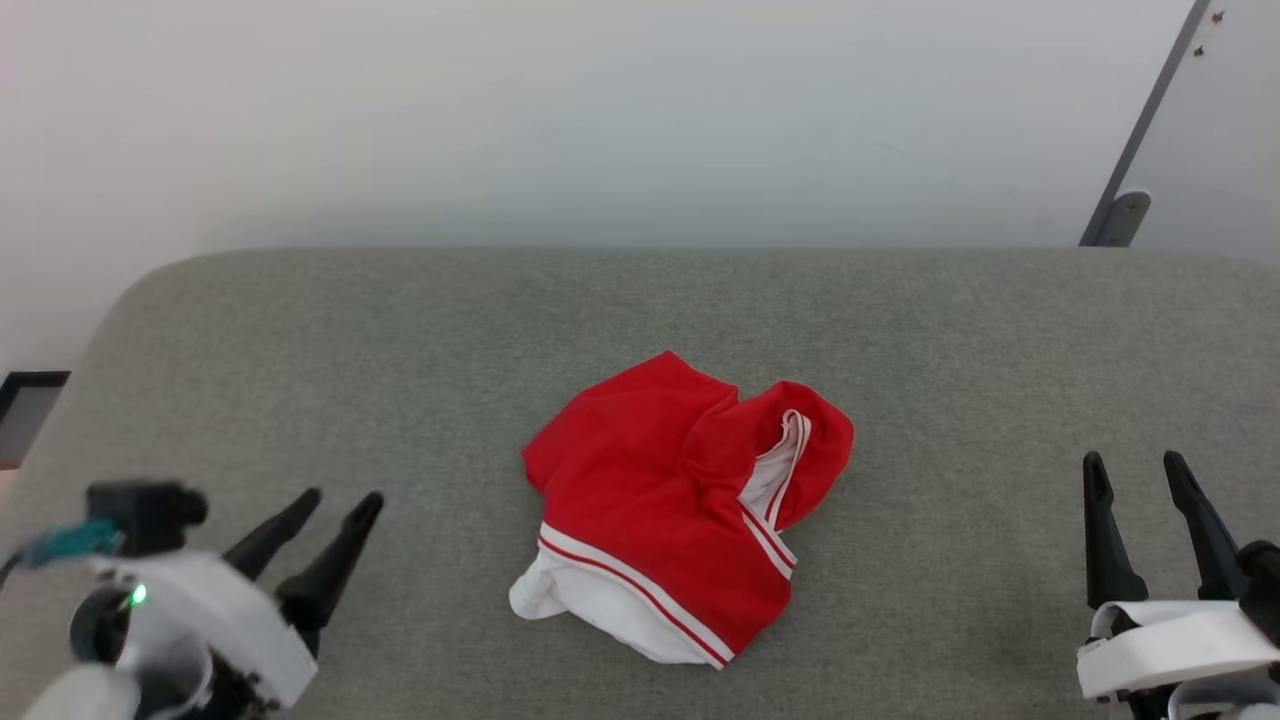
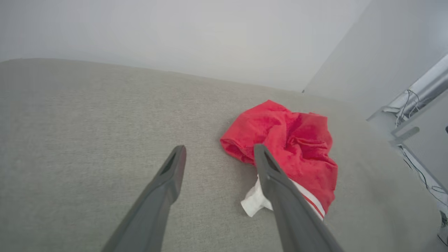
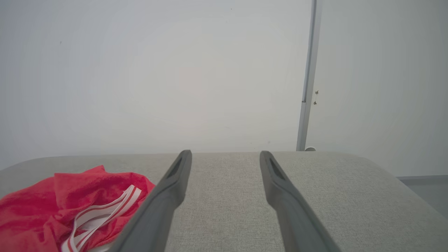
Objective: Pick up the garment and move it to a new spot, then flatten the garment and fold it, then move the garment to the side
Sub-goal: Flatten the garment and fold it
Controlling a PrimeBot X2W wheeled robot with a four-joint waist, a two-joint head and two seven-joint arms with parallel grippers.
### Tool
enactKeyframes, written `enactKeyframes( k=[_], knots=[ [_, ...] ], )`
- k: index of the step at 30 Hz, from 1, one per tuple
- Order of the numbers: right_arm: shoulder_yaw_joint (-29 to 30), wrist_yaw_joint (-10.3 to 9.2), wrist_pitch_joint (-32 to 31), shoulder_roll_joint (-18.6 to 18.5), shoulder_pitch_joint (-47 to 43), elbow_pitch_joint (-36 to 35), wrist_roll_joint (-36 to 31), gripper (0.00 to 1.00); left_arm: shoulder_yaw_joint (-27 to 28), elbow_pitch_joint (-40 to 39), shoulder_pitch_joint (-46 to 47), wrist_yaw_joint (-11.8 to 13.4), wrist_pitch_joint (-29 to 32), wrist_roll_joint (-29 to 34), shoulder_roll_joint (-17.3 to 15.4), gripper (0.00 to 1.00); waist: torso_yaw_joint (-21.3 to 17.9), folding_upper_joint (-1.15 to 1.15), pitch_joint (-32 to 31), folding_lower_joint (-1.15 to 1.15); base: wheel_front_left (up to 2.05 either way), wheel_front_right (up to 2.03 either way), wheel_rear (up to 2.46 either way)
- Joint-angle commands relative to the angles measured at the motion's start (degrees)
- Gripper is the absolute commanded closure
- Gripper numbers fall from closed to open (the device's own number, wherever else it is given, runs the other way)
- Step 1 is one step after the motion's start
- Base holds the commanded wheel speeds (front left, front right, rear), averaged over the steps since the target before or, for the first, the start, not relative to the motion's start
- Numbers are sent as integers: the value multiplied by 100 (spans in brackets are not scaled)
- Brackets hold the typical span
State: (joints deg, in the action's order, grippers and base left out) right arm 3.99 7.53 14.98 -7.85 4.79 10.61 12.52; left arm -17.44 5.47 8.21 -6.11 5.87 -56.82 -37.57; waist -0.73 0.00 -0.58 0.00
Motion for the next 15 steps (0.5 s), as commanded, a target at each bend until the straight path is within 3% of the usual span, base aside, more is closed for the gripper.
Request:
enactKeyframes(
  k=[1, 15],
  knots=[
    [0, -8, 29, 15, 71, -18, -17, 0, -82, -3, 164, -42, 211, -44, -57, 0, -58, 0, 50, 0, 0, 0, 0],
    [58, -8, 29, 119, 244, -128, -95, 0, -1123, 211, 1536, 106, 2805, -299, -70, 0, -407, 0, 364, 0, 0, 0, 0]
  ],
)
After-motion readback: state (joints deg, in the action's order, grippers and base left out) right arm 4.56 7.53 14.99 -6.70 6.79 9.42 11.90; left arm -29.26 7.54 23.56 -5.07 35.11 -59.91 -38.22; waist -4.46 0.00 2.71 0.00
